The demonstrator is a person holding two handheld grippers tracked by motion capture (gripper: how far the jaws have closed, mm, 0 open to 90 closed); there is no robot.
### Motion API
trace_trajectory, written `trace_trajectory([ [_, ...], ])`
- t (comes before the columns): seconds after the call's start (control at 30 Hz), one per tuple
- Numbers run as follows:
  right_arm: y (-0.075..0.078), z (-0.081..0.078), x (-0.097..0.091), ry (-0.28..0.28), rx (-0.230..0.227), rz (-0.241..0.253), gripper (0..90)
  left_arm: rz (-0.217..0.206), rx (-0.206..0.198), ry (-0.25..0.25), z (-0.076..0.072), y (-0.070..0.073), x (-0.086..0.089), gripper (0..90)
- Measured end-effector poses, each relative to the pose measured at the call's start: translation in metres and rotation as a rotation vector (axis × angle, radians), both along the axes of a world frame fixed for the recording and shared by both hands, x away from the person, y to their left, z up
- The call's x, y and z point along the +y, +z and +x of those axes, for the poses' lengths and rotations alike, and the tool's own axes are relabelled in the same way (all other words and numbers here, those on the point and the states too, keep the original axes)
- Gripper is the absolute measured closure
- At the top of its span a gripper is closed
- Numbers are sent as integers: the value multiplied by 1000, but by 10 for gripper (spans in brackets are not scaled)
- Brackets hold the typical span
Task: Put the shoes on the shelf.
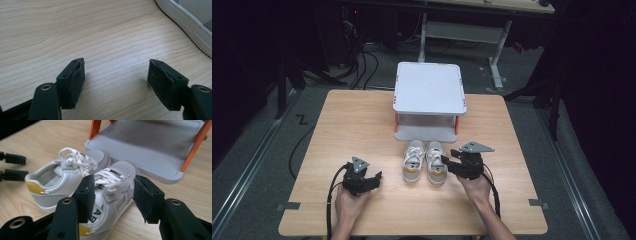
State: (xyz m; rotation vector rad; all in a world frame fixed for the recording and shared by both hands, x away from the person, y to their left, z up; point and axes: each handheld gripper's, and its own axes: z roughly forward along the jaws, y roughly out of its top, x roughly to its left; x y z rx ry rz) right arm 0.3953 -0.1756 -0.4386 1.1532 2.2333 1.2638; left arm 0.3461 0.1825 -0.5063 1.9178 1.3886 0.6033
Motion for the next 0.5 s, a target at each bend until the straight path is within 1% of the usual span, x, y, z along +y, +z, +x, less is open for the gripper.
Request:
trace_trajectory([
  [0.07,1,-1,-9,-9,-5,21,530,3,2,-7,0,0,0,292],
  [0.17,-3,-1,-23,-36,-4,21,538,-2,4,-10,0,0,-1,272],
  [0.23,-11,1,-35,-62,12,6,538,-6,7,-11,0,0,-1,257],
  [0.33,-24,4,-49,-105,34,-23,538,-1,9,-12,0,0,-2,248],
  [0.4,-35,7,-60,-140,57,-53,538,-2,9,-8,0,0,-3,242],
  [0.43,-38,8,-63,-151,59,-65,538,2,8,-5,0,0,-4,242],
  [0.47,-42,8,-69,-169,67,-69,536,5,8,-5,0,0,-4,242],
  [0.5,-44,9,-72,-176,71,-69,534,11,8,-5,0,0,-4,241],
])
